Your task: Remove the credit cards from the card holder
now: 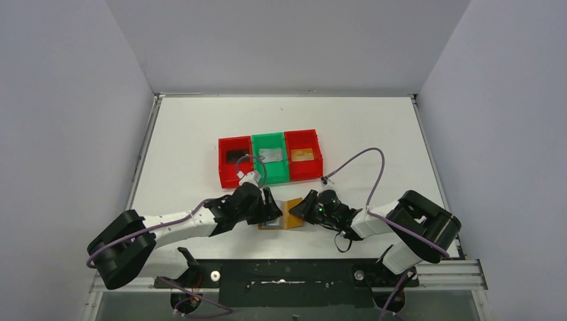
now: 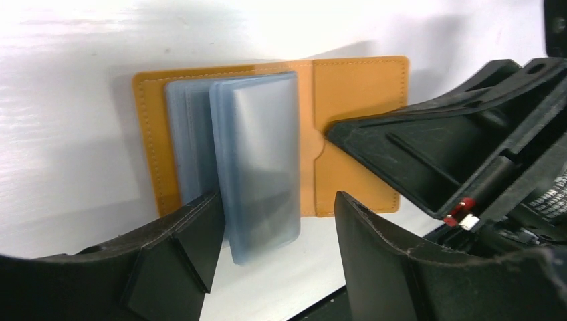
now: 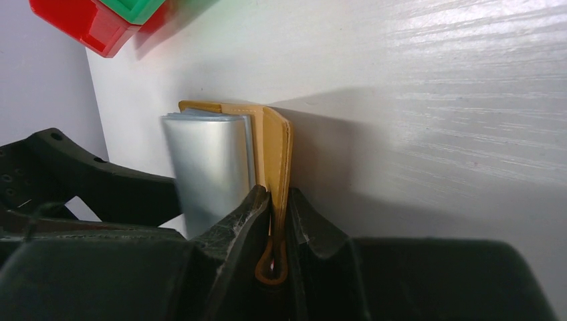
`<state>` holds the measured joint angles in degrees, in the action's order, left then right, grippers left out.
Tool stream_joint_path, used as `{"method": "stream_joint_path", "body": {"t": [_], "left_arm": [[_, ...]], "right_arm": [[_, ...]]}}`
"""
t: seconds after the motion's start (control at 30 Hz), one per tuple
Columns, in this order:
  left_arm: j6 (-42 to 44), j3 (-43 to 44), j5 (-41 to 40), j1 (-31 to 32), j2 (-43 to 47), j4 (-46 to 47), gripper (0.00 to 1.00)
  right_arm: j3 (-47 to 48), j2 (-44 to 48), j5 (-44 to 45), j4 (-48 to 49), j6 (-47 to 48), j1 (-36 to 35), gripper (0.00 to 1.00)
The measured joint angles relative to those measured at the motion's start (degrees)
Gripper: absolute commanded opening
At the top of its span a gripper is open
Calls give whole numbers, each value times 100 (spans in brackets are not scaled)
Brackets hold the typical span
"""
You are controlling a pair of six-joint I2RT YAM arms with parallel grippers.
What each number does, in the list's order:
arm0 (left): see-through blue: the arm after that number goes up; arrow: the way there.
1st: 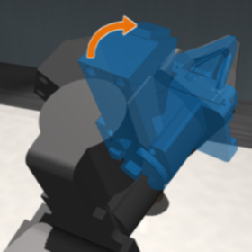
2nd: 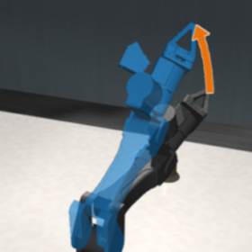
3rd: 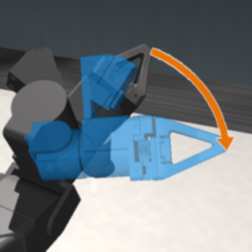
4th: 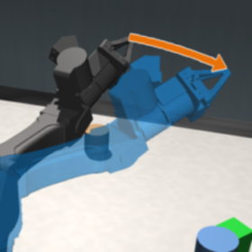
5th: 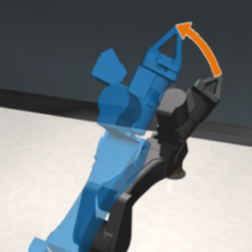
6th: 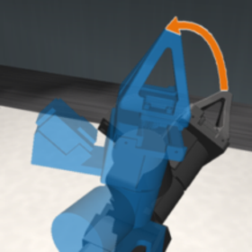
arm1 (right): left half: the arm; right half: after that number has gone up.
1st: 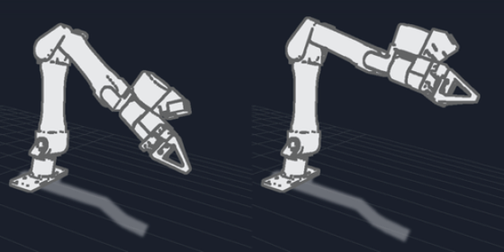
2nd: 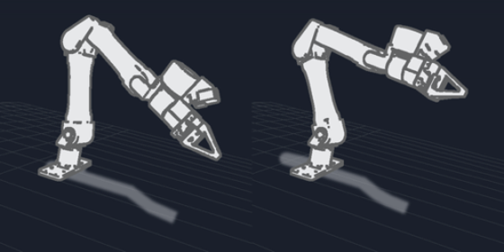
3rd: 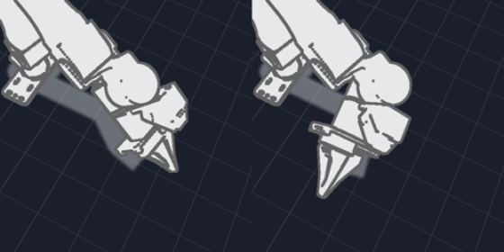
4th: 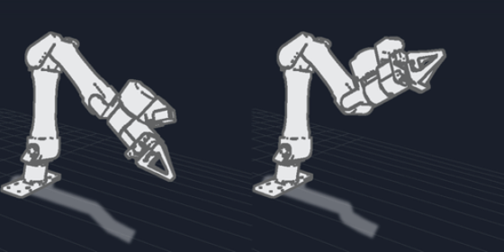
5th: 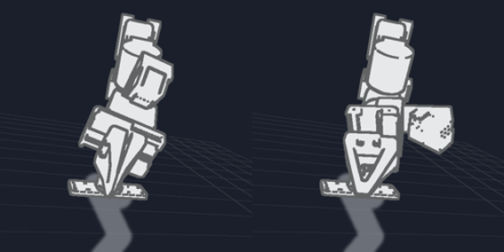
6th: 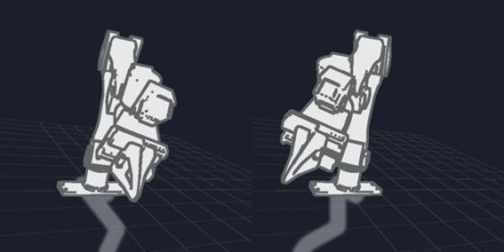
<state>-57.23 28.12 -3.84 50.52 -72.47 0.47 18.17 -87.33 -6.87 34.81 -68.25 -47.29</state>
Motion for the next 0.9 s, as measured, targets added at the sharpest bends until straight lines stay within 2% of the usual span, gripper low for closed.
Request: {"method": "stream_joint_path", "body": {"t": [0.23,0.5,0.7,0.9], "left_arm": [[9,4,498,0,-205,612,59],[280,415,1099,-9,-577,857,58],[302,437,1434,-7,-938,1106,58],[299,437,1478,-7,-1141,1311,56]], "right_arm": [[0,0,0,-2,-2,4,10],[7,-31,-4,31,-17,4,13],[-103,116,114,13,-42,-2,22],[-229,678,404,-496,7,-2,31]]}}
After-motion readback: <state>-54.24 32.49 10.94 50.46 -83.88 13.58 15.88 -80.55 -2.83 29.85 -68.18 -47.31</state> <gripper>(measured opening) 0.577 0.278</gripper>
